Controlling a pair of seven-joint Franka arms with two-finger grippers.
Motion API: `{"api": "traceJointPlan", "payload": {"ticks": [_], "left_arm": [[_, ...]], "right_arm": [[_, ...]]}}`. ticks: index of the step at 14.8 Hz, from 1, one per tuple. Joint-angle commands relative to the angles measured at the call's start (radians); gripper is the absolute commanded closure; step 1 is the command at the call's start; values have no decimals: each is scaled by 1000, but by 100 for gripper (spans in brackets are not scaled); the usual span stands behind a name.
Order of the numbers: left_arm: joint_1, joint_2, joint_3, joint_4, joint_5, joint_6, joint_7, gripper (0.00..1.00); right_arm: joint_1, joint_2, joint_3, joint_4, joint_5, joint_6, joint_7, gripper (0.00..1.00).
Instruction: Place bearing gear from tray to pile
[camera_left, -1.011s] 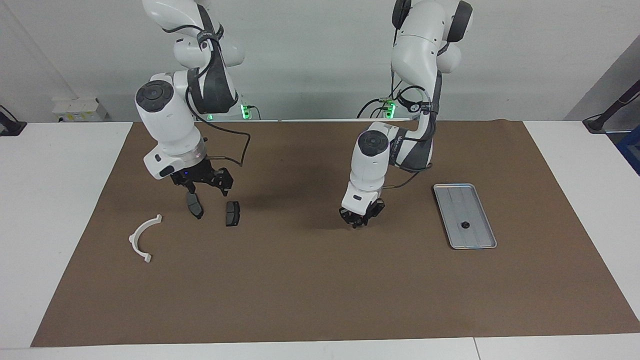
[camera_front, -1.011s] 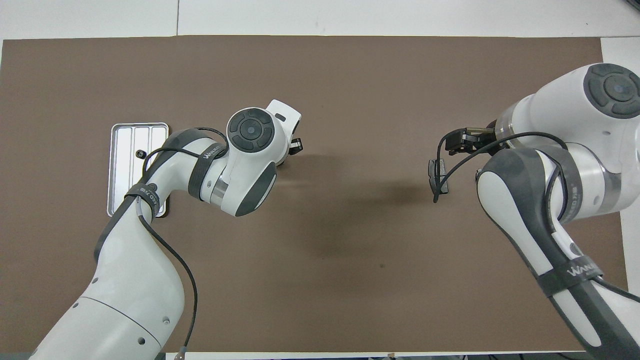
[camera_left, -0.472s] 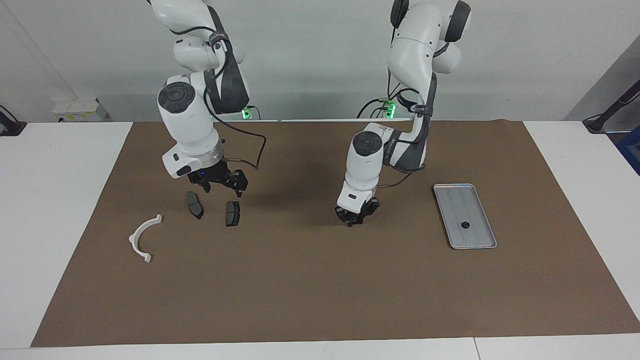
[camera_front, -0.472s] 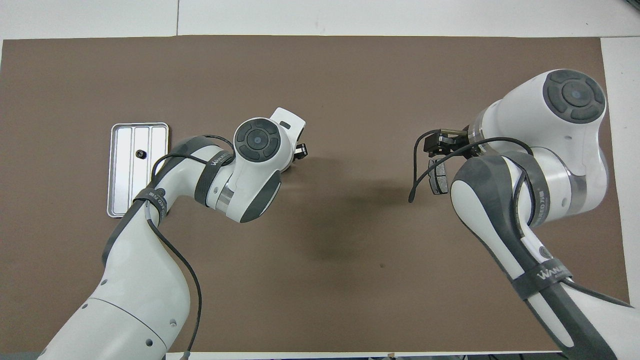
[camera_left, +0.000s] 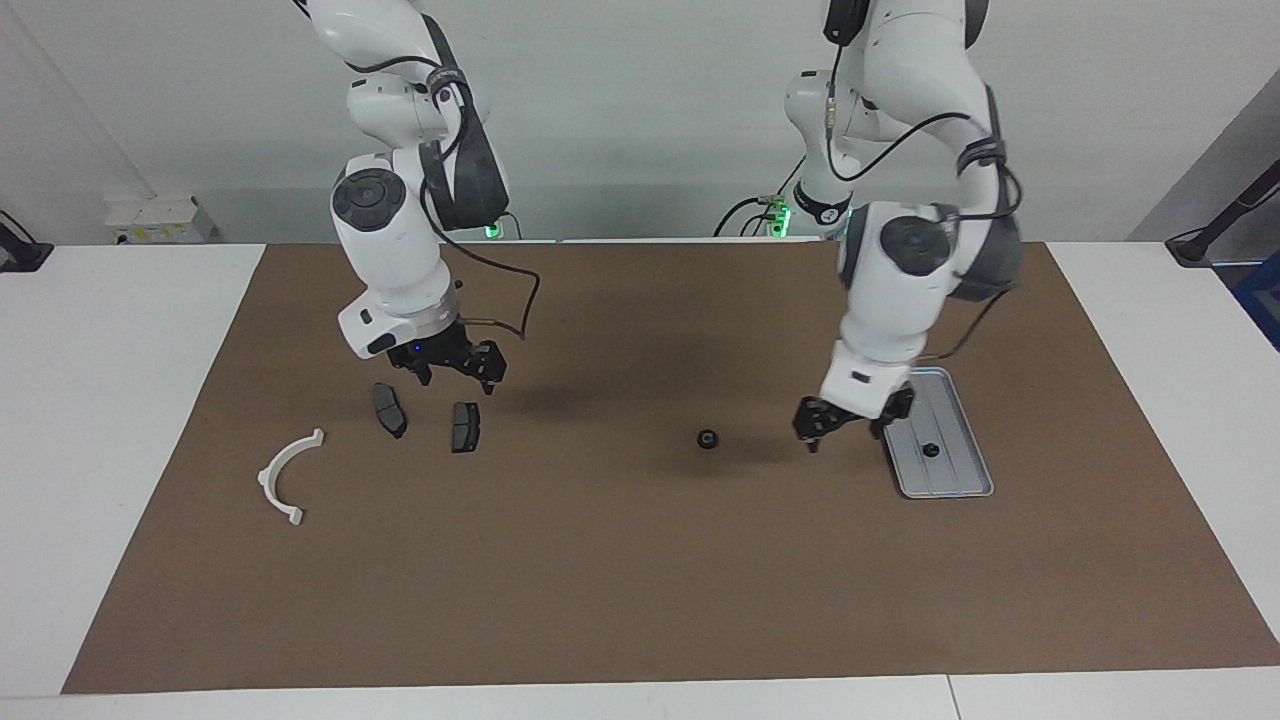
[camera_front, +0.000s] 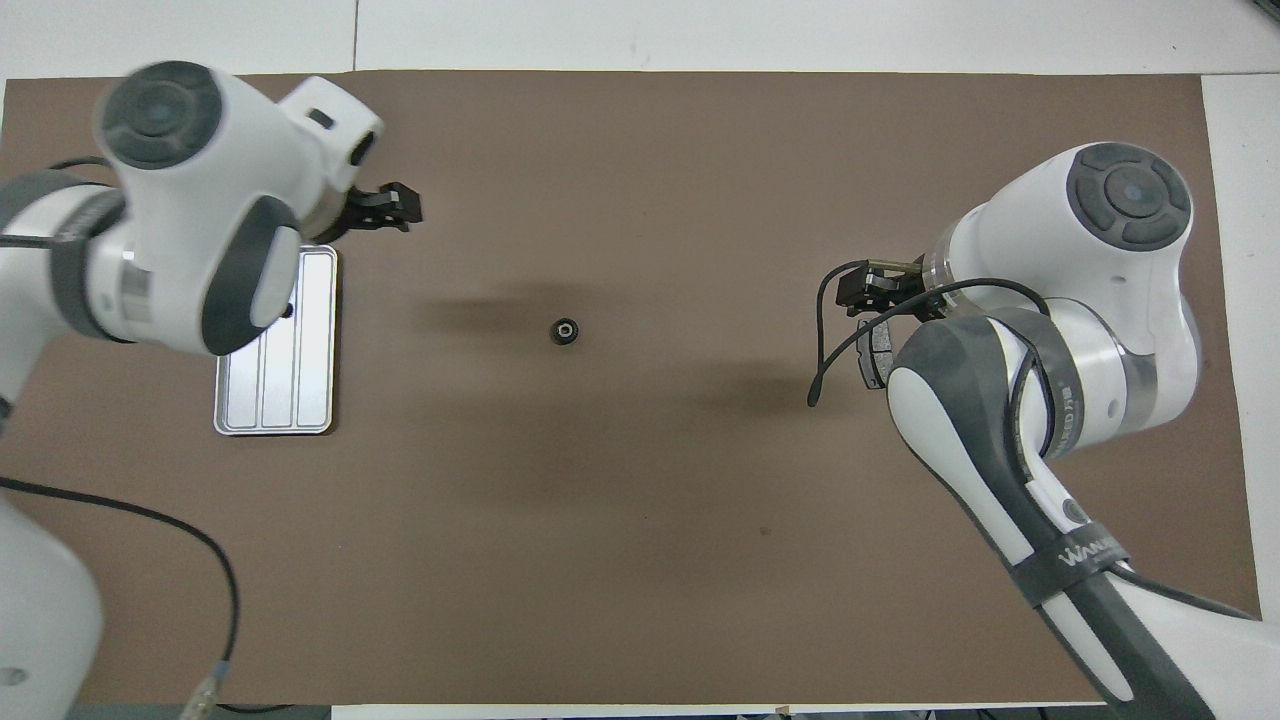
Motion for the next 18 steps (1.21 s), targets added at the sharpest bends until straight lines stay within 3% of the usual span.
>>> {"api": "traceJointPlan", "payload": {"ticks": [1, 4, 6, 9, 11, 18], "left_arm": [[144, -10, -19, 7, 2, -36, 195, 0], [253, -10, -16, -25, -55, -1, 350, 0], [256, 0, -16, -71, -57, 42, 352, 0], [256, -12, -16, -226, -87, 149, 350, 0], [252, -9, -16, -260, -101, 197, 349, 0], [238, 26, -22, -306, -118, 280, 353, 1]], "right_arm": [[81, 5, -1, 10, -8, 3, 141, 0], [129, 28, 0, 28, -8, 11, 195, 0], [184, 53, 0, 50, -8, 11, 226, 0], [253, 111, 0, 83, -12, 34, 314, 0], [284, 142, -1, 93, -13, 83, 368, 0], [421, 427, -3, 402, -108, 56, 655, 0]]}}
